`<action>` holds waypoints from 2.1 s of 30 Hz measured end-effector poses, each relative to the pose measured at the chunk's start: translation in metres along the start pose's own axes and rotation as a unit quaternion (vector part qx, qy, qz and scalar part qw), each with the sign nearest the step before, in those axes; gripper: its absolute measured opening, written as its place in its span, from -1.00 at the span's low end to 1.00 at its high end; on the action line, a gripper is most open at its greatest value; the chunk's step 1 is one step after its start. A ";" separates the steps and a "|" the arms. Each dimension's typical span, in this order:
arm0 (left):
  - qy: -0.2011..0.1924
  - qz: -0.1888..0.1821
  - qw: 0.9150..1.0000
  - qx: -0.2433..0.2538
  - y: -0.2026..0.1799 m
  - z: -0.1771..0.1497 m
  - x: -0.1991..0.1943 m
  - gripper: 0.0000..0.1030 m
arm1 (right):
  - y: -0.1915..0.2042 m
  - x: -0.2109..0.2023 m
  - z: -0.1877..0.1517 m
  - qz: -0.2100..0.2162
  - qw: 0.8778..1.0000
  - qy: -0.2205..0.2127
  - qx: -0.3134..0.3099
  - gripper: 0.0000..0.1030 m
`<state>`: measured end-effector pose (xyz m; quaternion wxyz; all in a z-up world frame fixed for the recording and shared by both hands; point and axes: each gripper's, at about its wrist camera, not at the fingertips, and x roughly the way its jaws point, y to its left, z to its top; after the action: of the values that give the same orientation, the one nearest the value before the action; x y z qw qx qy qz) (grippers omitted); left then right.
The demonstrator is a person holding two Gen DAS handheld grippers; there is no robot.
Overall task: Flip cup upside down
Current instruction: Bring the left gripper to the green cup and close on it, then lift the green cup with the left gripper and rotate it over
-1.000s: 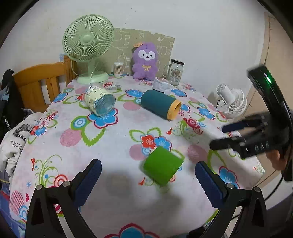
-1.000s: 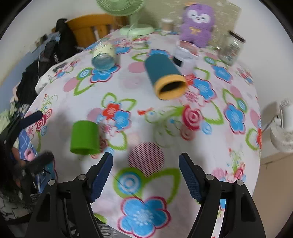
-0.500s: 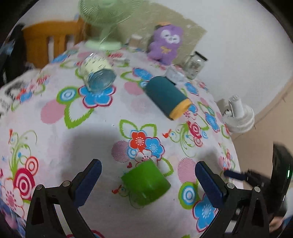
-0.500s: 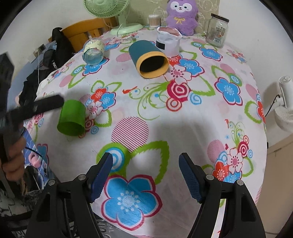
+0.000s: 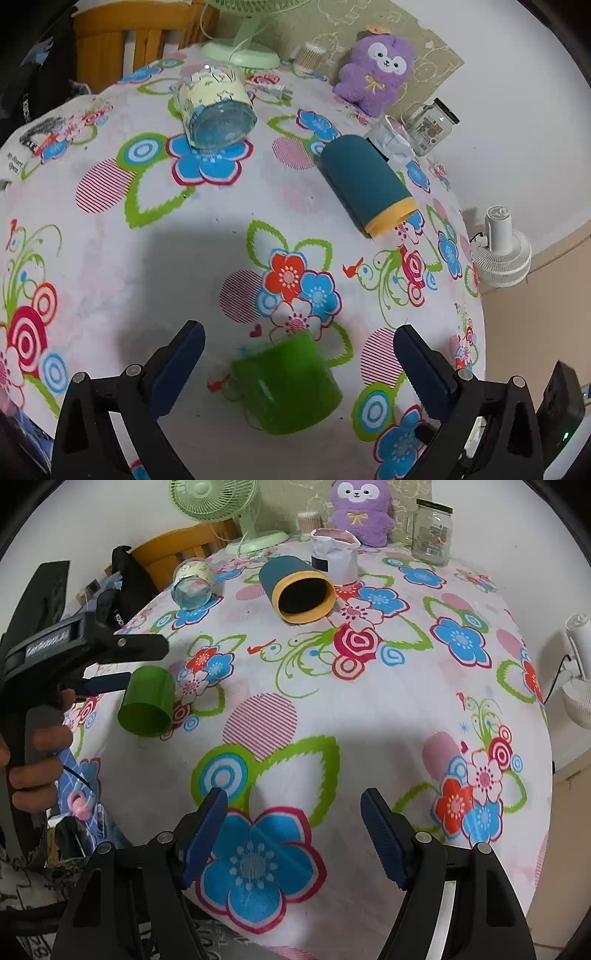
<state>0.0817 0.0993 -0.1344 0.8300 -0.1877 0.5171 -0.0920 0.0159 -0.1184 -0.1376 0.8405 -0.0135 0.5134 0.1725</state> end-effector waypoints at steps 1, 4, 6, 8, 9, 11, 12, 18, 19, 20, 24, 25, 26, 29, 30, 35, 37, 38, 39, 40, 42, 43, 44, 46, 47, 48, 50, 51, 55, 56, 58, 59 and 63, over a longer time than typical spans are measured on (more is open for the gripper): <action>0.002 0.002 1.000 -0.003 -0.001 0.001 0.002 1.00 | 0.001 -0.002 -0.002 0.000 1.000 -0.002 -0.002 0.50; 0.012 0.008 1.000 -0.023 0.002 0.005 0.008 1.00 | 0.004 -0.006 -0.009 0.001 1.000 -0.008 -0.008 0.50; 0.016 0.013 0.999 -0.036 0.004 0.006 0.010 1.00 | 0.005 -0.008 -0.013 0.004 1.000 -0.011 -0.009 0.50; 0.020 0.017 0.998 -0.051 0.008 0.006 0.010 1.00 | 0.004 -0.009 -0.017 0.006 1.000 -0.014 -0.007 0.50; 0.022 0.017 0.998 -0.056 0.008 0.006 0.011 1.00 | 0.003 -0.010 -0.019 0.008 1.000 -0.015 -0.005 0.50; 0.027 0.016 0.997 -0.064 0.009 0.007 0.011 0.99 | 0.000 -0.009 -0.022 0.010 1.000 -0.016 -0.001 0.50; 0.029 0.016 0.997 -0.065 0.009 0.007 0.011 0.95 | -0.002 -0.009 -0.023 0.011 1.000 -0.017 0.003 0.50; 0.044 0.023 0.997 -0.062 0.006 0.007 0.011 0.58 | -0.010 -0.008 -0.026 0.013 1.000 -0.019 0.018 0.50; 0.044 0.029 0.997 -0.063 0.006 0.007 0.011 0.58 | -0.010 -0.008 -0.026 0.014 1.000 -0.021 0.019 0.50; 0.045 0.035 0.996 -0.063 0.007 0.007 0.011 0.58 | -0.010 -0.008 -0.027 0.015 0.999 -0.022 0.019 0.50; 0.052 0.056 0.996 -0.055 0.008 0.007 0.015 0.27 | -0.009 -0.009 -0.028 0.017 0.999 -0.026 0.019 0.50; 0.055 0.056 0.996 -0.052 0.008 0.007 0.016 0.13 | -0.009 -0.009 -0.027 0.016 0.999 -0.026 0.019 0.50; 0.058 0.056 0.996 -0.047 0.007 0.006 0.017 0.06 | -0.009 -0.010 -0.028 0.016 0.999 -0.026 0.019 0.50; 0.054 0.058 0.996 -0.037 0.005 0.005 0.017 0.03 | -0.010 -0.010 -0.028 0.016 0.999 -0.026 0.023 0.50; 0.051 0.058 0.996 -0.035 0.004 0.005 0.016 0.03 | -0.010 -0.010 -0.028 0.015 0.999 -0.026 0.025 0.50; 0.036 0.058 0.997 -0.027 0.002 0.007 0.010 0.02 | -0.008 -0.010 -0.029 0.016 0.999 -0.026 0.024 0.50; 0.032 0.059 0.997 -0.024 0.001 0.008 0.007 0.02 | -0.007 -0.010 -0.029 0.018 0.999 -0.026 0.024 0.50; 0.030 0.059 0.998 -0.023 0.000 0.008 0.006 0.02 | -0.007 -0.010 -0.029 0.019 0.999 -0.026 0.024 0.50; 0.029 0.058 0.998 -0.023 0.000 0.008 0.005 0.02 | -0.006 -0.010 -0.029 0.019 0.999 -0.027 0.024 0.50; 0.028 0.058 0.998 -0.021 0.000 0.008 0.004 0.02 | -0.006 -0.010 -0.029 0.020 0.999 -0.027 0.024 0.50; 0.025 0.057 0.998 -0.015 -0.002 0.009 0.001 -0.27 | -0.004 -0.010 -0.029 0.022 0.999 -0.029 0.023 0.50; 0.024 0.060 0.998 -0.010 -0.003 0.009 0.000 -0.27 | -0.003 -0.010 -0.028 0.023 0.999 -0.030 0.023 0.50; 0.022 0.060 0.998 -0.007 -0.003 0.009 -0.002 -0.27 | -0.003 -0.011 -0.028 0.023 0.999 -0.031 0.022 0.50; 0.016 0.062 0.998 -0.001 -0.005 0.009 -0.006 -0.27 | 0.000 -0.010 -0.026 0.027 0.999 -0.033 0.021 0.50; 0.012 0.063 0.998 0.002 -0.005 0.009 -0.008 -0.27 | 0.001 -0.010 -0.026 0.029 0.999 -0.034 0.021 0.50; 0.009 0.063 0.998 0.004 -0.006 0.009 -0.009 -0.27 | 0.003 -0.009 -0.025 0.030 0.999 -0.035 0.020 0.50; 0.007 0.064 0.998 0.008 -0.006 0.008 -0.011 -0.25 | 0.005 -0.008 -0.024 0.033 0.999 -0.035 0.018 0.50; 0.009 0.064 0.998 0.010 -0.006 0.008 -0.011 -0.19 | 0.007 -0.008 -0.023 0.034 0.999 -0.034 0.017 0.50; 0.022 0.059 0.998 -0.007 -0.001 0.005 -0.010 0.66 | 0.009 -0.007 -0.023 0.033 0.999 -0.034 0.014 0.50; 0.021 0.058 0.998 -0.013 0.000 0.005 -0.011 0.72 | 0.009 -0.008 -0.023 0.033 0.999 -0.034 0.015 0.50; 0.018 0.056 0.998 -0.025 0.004 0.001 -0.014 0.82 | 0.008 -0.007 -0.023 0.032 0.999 -0.035 0.016 0.50; 0.018 0.053 0.998 -0.035 0.007 -0.001 -0.015 0.86 | 0.007 -0.007 -0.023 0.033 0.999 -0.035 0.017 0.50; 0.033 0.018 0.994 -0.104 0.021 -0.013 -0.013 0.93 | 0.004 -0.004 -0.023 0.039 0.998 -0.034 0.022 0.50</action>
<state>0.0634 0.1200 -0.1377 0.7898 -0.2606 0.5545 -0.0287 -0.0069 -0.1202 -0.1446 0.8501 0.0311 0.4885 0.1942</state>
